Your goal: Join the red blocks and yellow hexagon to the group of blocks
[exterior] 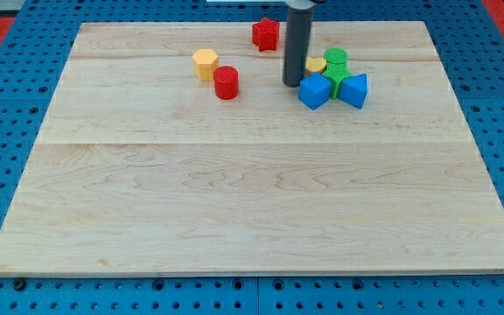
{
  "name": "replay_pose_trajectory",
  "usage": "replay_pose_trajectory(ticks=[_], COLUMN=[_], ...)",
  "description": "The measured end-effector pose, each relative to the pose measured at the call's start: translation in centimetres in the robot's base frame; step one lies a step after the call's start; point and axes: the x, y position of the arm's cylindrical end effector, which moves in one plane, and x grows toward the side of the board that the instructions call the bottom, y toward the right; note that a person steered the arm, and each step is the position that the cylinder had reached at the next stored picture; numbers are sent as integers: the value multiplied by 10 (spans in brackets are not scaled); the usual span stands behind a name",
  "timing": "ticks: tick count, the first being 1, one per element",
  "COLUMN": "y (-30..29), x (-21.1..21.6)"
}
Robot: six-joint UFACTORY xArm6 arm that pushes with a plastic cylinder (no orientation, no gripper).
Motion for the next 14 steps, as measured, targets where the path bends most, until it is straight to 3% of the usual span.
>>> replay_pose_trajectory(ticks=[2, 3, 4, 7, 9, 10, 11, 14], y=[-52, -146, -148, -10, -108, -212, -234, -70], x=[57, 47, 16, 0, 22, 0, -42, -39])
